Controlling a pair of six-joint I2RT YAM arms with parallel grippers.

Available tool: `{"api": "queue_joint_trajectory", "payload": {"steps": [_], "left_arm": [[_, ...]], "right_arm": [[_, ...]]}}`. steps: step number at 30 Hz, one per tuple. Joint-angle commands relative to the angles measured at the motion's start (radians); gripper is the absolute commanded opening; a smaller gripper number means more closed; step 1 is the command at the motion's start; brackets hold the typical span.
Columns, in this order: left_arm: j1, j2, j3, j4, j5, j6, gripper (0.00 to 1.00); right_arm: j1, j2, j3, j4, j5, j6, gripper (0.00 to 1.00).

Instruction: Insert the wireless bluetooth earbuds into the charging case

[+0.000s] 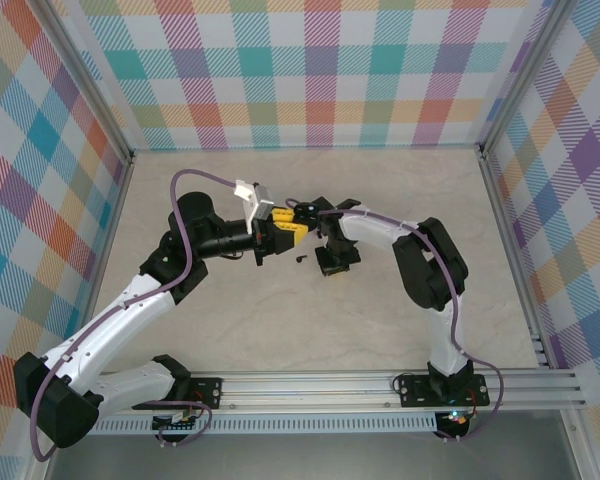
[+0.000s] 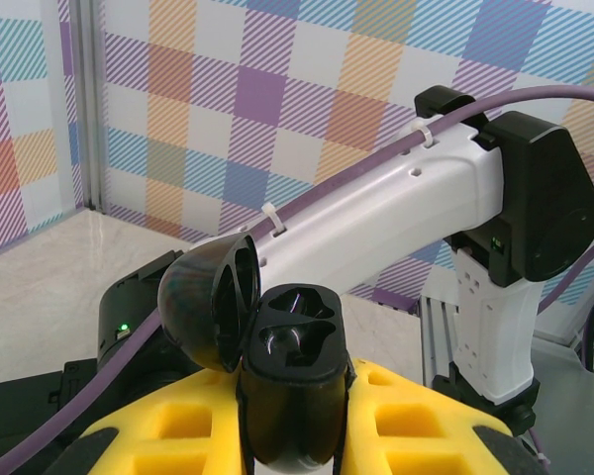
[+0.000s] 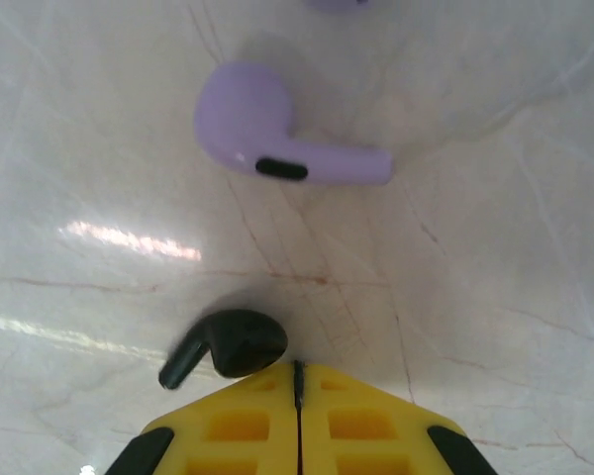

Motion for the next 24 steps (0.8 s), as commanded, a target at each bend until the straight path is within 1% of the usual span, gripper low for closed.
{"api": "queue_joint_trajectory", "payload": {"steps": [1,7,11,15,21,24], "left_arm": [[-0.008,-0.022,-0.002,0.018,0.011,-0.006,0.11],[-0.008,-0.019,0.001,0.02,0.012,-0.004,0.11],[-0.008,-0.019,0.001,0.02,0.011,-0.005,0.11],[-0.008,-0.021,0.001,0.023,0.015,-0.005,0.11],[-0.008,-0.019,0.001,0.023,0.018,-0.004,0.11],[-0.008,-0.018,0.002,0.023,0.018,-0.005,0.11]], "right_arm": [[-0.006,0.032,0.033,-0.004,-0.01,0.022,0.06],[-0.006,0.035,0.055,-0.019,0.002,0.009,0.06],[-0.007,-0.006,0.047,-0.027,0.006,0.006,0.08],[-0.011,-0.048,0.043,-0.023,-0.025,0.006,0.11],[-0.025,-0.062,0.05,-0.004,-0.104,0.011,0.2],[-0.027,-0.042,0.071,-0.014,-0.119,0.019,0.28]]}}
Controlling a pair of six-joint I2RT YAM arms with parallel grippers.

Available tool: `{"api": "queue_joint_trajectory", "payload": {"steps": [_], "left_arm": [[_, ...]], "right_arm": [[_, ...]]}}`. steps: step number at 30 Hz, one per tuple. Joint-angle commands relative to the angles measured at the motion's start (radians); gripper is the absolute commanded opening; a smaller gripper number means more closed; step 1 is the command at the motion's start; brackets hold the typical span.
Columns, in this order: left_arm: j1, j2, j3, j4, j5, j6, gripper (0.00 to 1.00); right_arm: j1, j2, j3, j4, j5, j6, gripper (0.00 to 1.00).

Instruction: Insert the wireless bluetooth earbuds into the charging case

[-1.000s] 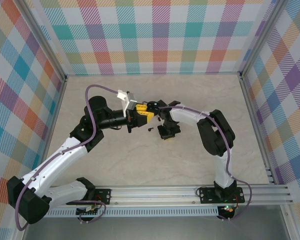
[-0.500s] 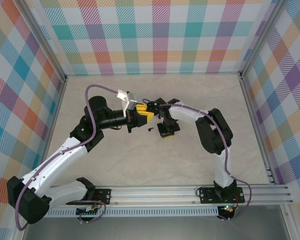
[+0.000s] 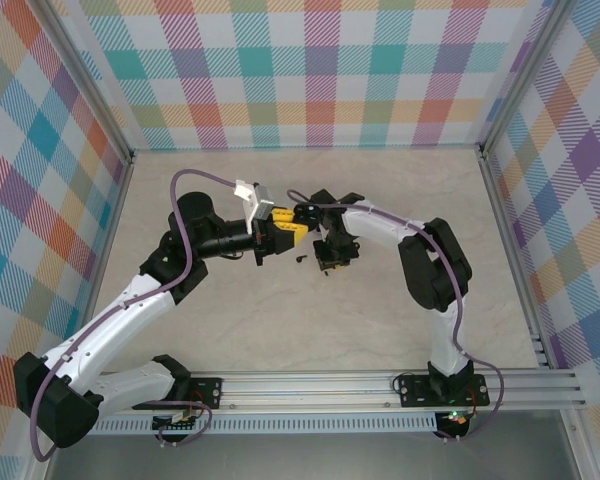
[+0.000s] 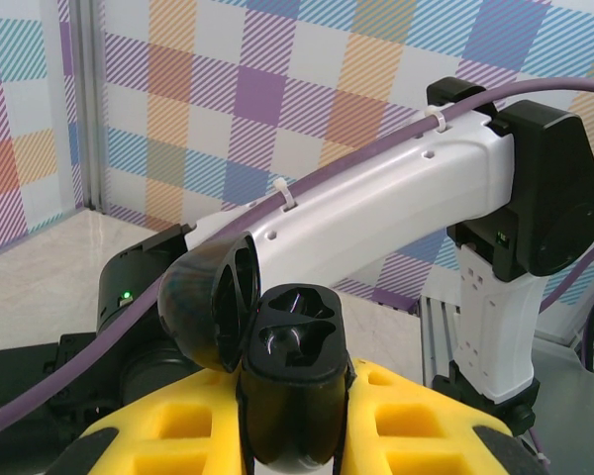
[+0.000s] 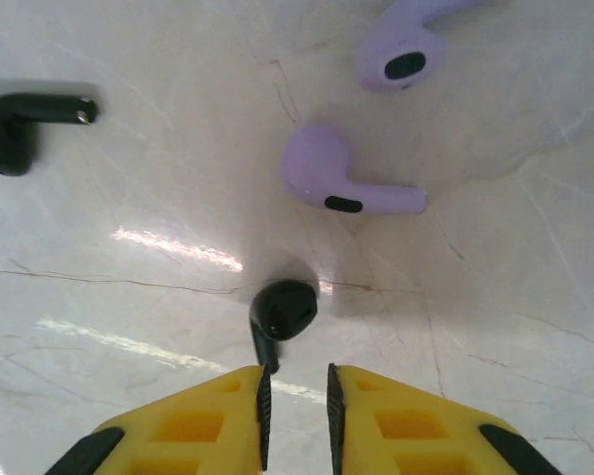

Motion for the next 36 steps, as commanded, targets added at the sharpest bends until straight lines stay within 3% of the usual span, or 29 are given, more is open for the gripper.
{"api": "queue_joint_trajectory", "payload": {"steps": [1,5,17,36], "left_arm": [[-0.008,-0.017,0.001,0.024,0.018,-0.004,0.11],[-0.008,-0.015,0.001,0.025,0.018,-0.005,0.11],[-0.008,-0.014,0.002,0.026,0.02,-0.006,0.11],[-0.008,-0.013,-0.003,0.024,0.02,-0.004,0.11]], "right_arm": [[-0.007,-0.001,0.047,-0.018,-0.041,0.014,0.3],[-0.009,0.035,0.084,-0.052,-0.027,0.036,0.37],[-0.009,0.113,0.15,-0.118,-0.037,0.049,0.39],[-0.013,0.178,0.194,-0.151,-0.041,0.05,0.34]]}}
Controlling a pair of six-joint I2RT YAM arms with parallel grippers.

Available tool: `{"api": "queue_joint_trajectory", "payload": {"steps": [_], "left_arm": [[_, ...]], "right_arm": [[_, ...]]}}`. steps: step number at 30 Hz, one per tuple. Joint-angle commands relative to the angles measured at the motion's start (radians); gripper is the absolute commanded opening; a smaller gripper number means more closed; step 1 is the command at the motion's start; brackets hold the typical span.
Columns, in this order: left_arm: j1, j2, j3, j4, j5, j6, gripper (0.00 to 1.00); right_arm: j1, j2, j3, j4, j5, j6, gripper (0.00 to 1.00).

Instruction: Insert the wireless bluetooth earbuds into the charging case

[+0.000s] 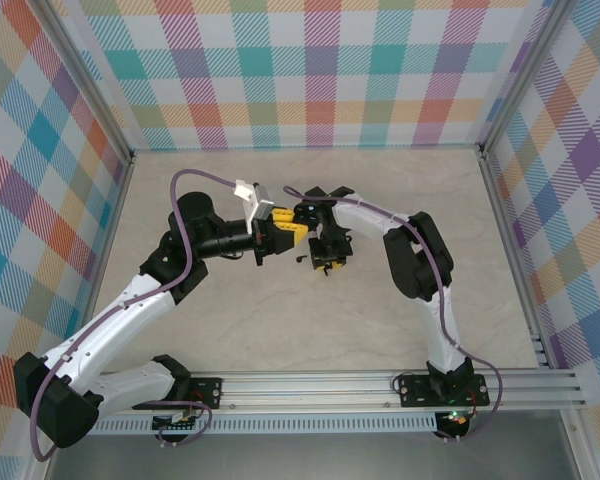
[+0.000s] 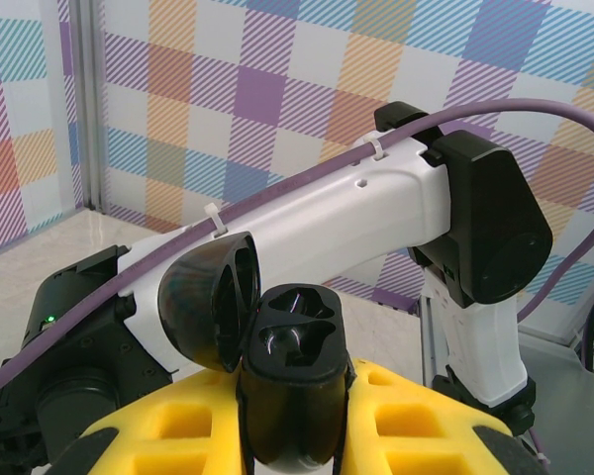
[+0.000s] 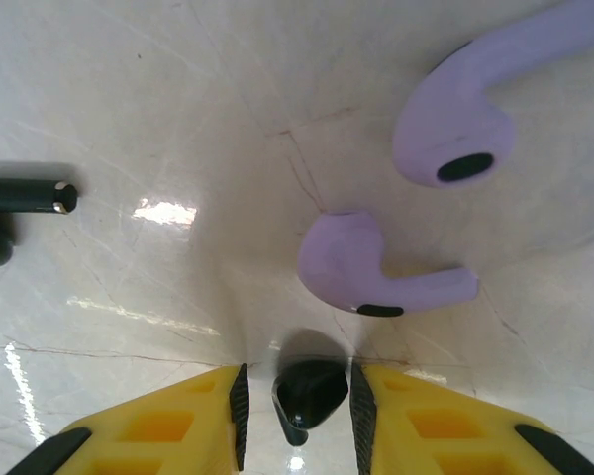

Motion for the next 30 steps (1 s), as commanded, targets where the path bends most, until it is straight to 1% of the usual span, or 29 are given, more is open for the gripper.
{"api": "queue_joint_trajectory", "payload": {"steps": [1,6,12,20,24,30], "left_arm": [[-0.008,-0.013,-0.003,0.025,0.02,-0.006,0.11],[-0.008,-0.013,-0.003,0.027,0.02,-0.006,0.11],[-0.007,-0.014,-0.003,0.024,0.019,-0.006,0.11],[-0.008,-0.01,-0.002,0.027,0.021,-0.007,0.11],[-0.008,-0.01,-0.001,0.022,0.02,-0.005,0.11],[-0.008,-0.007,0.001,0.021,0.016,-0.007,0.11]], "right_arm": [[-0.007,0.028,0.025,-0.039,-0.003,0.013,0.34],[-0.008,0.041,0.028,-0.032,-0.003,0.026,0.34],[-0.008,0.055,0.03,-0.03,0.001,0.034,0.31],[-0.008,0.056,0.012,-0.022,0.021,0.041,0.23],[-0.011,0.024,-0.02,0.008,0.02,0.047,0.2],[-0.032,-0.058,-0.11,0.087,0.013,0.057,0.2]]}}
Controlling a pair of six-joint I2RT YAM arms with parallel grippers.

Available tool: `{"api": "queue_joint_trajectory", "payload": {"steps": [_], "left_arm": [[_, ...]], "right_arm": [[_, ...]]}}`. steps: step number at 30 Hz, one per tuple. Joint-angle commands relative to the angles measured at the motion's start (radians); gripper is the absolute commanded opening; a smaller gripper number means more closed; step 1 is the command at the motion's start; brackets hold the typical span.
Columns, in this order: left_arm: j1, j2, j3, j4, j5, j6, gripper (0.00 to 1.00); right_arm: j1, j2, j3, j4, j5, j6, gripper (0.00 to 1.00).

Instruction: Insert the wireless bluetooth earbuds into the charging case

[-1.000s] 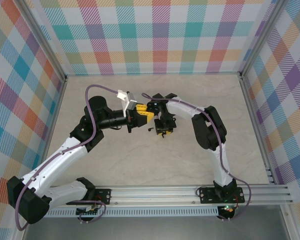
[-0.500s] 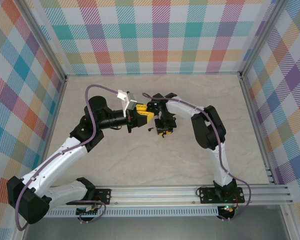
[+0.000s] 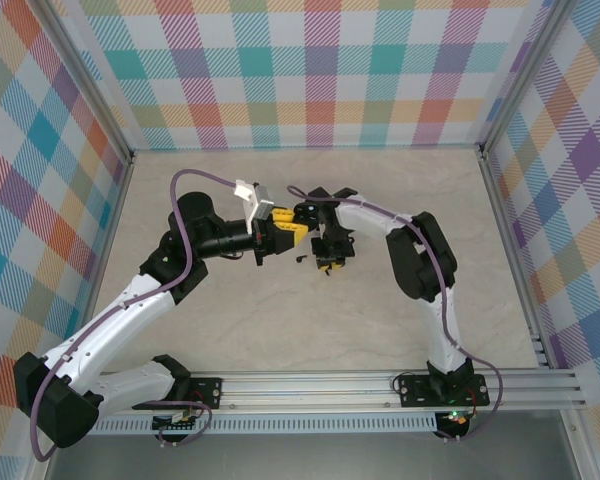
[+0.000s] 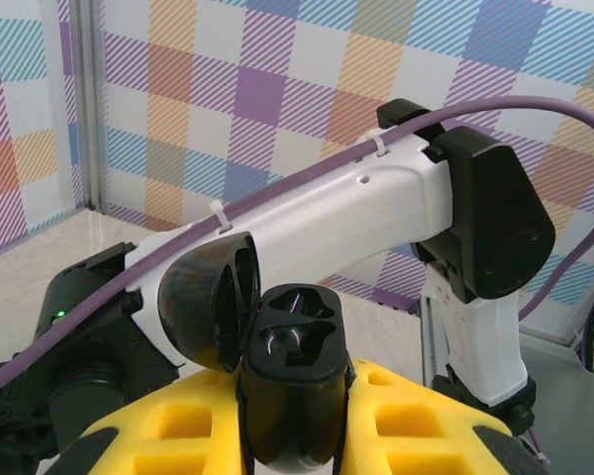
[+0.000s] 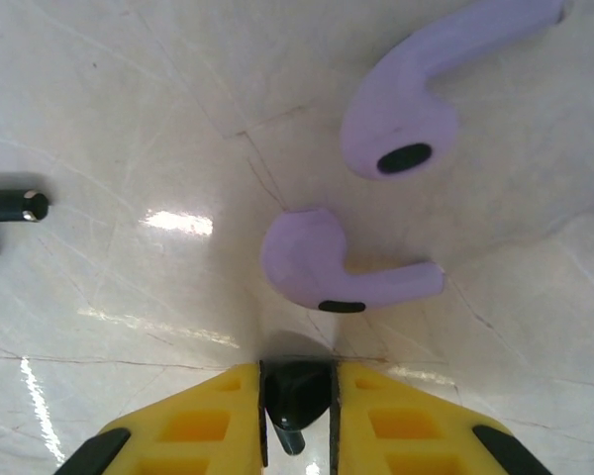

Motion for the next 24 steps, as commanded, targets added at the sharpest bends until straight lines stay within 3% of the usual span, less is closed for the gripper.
{"api": "queue_joint_trajectory", "payload": {"steps": [1,12,18,24], "left_arm": [[-0.008,-0.006,0.001,0.02,0.014,-0.011,0.11],[-0.008,0.043,0.003,0.028,-0.066,-0.088,0.11],[-0.008,0.064,-0.027,0.063,-0.185,-0.132,0.11],[-0.008,0.087,-0.056,0.119,-0.233,-0.18,0.11]], "right_arm": [[-0.021,-0.04,-0.068,0.053,0.006,0.026,0.2],[-0.066,-0.242,-0.286,0.289,-0.059,0.06,0.19],[-0.091,-0.386,-0.41,0.431,-0.093,0.074,0.19],[-0.112,-0.536,-0.493,0.517,-0.125,0.077,0.17]]}}
